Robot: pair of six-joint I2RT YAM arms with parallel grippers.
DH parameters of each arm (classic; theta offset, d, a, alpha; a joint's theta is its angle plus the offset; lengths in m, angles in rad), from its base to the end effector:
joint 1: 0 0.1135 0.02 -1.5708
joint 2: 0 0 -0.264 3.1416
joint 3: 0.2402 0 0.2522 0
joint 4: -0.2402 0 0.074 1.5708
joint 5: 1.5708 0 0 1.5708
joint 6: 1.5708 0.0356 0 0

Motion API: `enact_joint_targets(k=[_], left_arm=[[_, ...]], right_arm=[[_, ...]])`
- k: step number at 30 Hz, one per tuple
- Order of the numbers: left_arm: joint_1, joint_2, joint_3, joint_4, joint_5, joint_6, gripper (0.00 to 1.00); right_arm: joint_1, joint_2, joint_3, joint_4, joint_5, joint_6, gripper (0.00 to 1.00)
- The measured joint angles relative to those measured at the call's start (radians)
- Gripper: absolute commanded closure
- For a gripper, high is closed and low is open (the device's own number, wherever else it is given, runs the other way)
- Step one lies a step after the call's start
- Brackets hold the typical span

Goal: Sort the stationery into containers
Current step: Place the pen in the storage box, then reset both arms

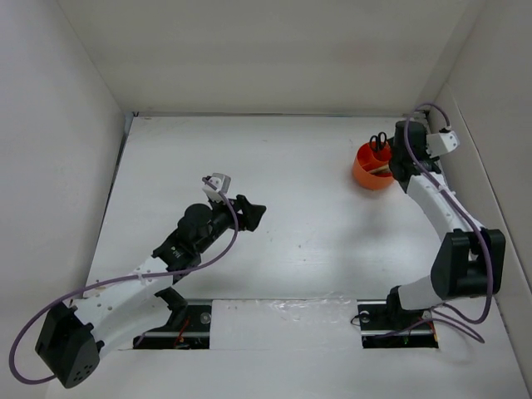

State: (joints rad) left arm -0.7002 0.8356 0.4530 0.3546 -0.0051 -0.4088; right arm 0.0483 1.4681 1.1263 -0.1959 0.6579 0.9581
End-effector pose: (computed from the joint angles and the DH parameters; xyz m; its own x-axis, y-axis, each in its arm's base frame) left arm 0.1547 -0.1301 0.2704 -0.2742 -0.2887 -0.9173 0.5792 0.7119 -0.3972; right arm 0.3323 -0.0057 0.2982 0.1037 0.6531 -0.7501 0.6982 0.4893 0.5226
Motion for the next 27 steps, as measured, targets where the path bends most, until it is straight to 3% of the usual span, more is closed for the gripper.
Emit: enact_joint_targets(k=[1,4,5,7,13,14,18,19,21,23,27], left_arm=[[0.0,-0.001,0.0,0.0,-0.001,0.0,0.29],[0.0,-0.003,0.0,-0.002,-0.008,0.0,0.29],[0.0,-0.007,0.0,-0.004,-0.011,0.0,0.29],[0.0,-0.021,-0.001,-0.009,-0.015,0.0,0.29],[0.0,-0.106,-0.035,0.008,-0.043,-0.015,0.22],[0.0,-0.113,-0.044,0.009,-0.051,-0.02,0.21],[0.0,-0.125,-0.07,0.011,-0.079,-0.027,0.18],[0.0,-0.126,-0.071,0.012,-0.084,-0.029,0.18],[0.0,-0.13,-0.073,0.014,-0.096,-0.031,0.17],[0.0,-0.135,-0.074,0.015,-0.109,-0.032,0.17],[0.0,-0.153,-0.089,0.017,-0.135,-0.032,0.17]], right_arm=[[0.0,-0.018,-0.004,0.002,-0.006,-0.003,0.4],[0.024,-0.144,-0.085,0.056,-0.084,-0.028,0.58],[0.042,-0.2,-0.124,0.084,-0.121,-0.034,0.78],[0.091,-0.296,-0.194,0.131,-0.198,-0.051,1.0],[0.27,-0.387,-0.349,0.21,-0.386,-0.085,1.0],[0.295,-0.384,-0.366,0.207,-0.414,-0.097,1.0],[0.406,-0.379,-0.406,0.203,-0.48,-0.145,0.73],[0.428,-0.375,-0.407,0.204,-0.487,-0.156,0.6],[0.468,-0.362,-0.407,0.211,-0.504,-0.181,0.5],[0.497,-0.34,-0.407,0.206,-0.513,-0.203,0.41],[0.553,-0.312,-0.4,0.173,-0.511,-0.224,0.36]])
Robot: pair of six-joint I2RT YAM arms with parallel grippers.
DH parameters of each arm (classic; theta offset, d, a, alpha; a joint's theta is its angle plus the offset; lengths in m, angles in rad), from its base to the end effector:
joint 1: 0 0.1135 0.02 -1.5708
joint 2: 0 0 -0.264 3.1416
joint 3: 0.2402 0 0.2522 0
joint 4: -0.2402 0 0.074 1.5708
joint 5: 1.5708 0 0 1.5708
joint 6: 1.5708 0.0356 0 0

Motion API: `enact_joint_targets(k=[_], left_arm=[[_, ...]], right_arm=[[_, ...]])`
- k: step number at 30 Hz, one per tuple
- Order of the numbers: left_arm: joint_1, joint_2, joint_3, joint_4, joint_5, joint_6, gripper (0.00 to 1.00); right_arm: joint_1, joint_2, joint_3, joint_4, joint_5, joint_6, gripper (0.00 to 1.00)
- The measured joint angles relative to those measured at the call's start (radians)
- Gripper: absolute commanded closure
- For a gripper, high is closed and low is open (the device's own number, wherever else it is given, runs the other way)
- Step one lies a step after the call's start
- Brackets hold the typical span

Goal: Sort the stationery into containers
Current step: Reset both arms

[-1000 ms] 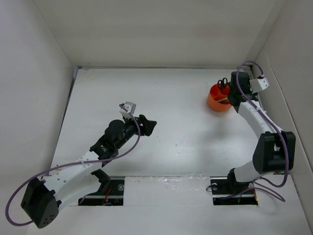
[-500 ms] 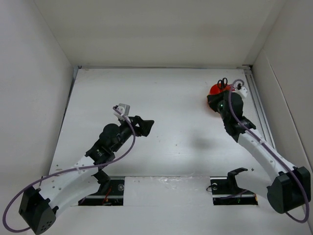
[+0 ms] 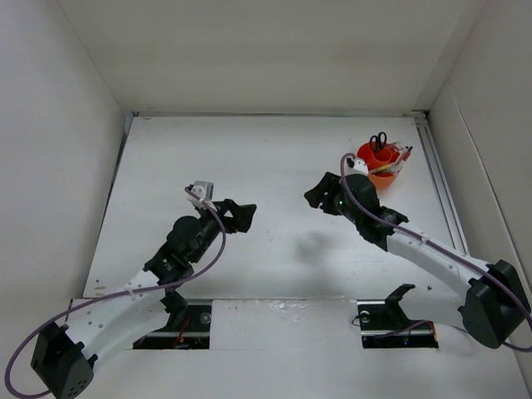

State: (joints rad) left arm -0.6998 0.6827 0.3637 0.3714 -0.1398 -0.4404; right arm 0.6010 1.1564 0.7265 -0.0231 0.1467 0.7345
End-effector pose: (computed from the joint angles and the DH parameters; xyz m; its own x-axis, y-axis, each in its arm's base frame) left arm 0.1376 -0.1094 0.2659 -0.1903 -0.3916 -0.9002 0.4977 0.7519 -0.4323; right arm 0.2170 0.1425 0.2598 -0.5702 0.4130 -0.7102 -0.0928 0.8266 0.5551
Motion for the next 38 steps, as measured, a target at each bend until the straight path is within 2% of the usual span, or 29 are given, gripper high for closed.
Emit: enact_joint_targets(k=[5,9,18,24,26,28,30,31,33,34,37,38], left_arm=[[0.0,-0.051,-0.04,0.014,-0.003,0.002,0.17],[0.0,-0.093,-0.063,0.031,-0.007,0.002,0.2],[0.0,-0.114,-0.071,0.04,-0.003,0.002,0.2],[0.0,-0.13,-0.071,0.028,-0.003,0.002,0.11],[0.0,-0.138,-0.071,0.029,-0.003,0.002,0.09],[0.0,-0.145,-0.071,0.029,-0.003,0.002,0.07],[0.0,-0.149,-0.071,0.028,-0.003,0.001,0.02],[0.0,-0.151,-0.071,0.028,-0.003,0.002,0.01],[0.0,-0.154,-0.071,0.027,-0.003,0.002,0.01],[0.0,-0.155,-0.071,0.027,-0.003,0.001,0.01],[0.0,-0.153,-0.071,0.02,-0.006,-0.002,0.01],[0.0,-0.153,-0.071,0.016,-0.008,-0.003,0.01]], right_arm=[[0.052,-0.006,0.008,-0.043,0.014,-0.008,0.33],[0.056,-0.006,0.017,-0.096,0.048,-0.005,0.33],[0.062,-0.013,0.026,-0.153,0.102,-0.001,0.32],[0.061,0.0,0.063,-0.172,0.144,0.005,0.32],[0.055,0.014,0.081,-0.179,0.151,0.006,0.36],[0.046,0.036,0.108,-0.19,0.156,0.007,0.4],[0.03,0.06,0.136,-0.197,0.159,0.007,0.49],[0.021,0.072,0.151,-0.201,0.161,0.007,0.58],[0.003,0.095,0.176,-0.205,0.161,0.007,0.66],[-0.006,0.105,0.187,-0.206,0.161,0.008,0.83],[-0.019,0.121,0.203,-0.206,0.161,0.006,1.0],[-0.02,0.121,0.204,-0.206,0.16,0.005,1.0]])
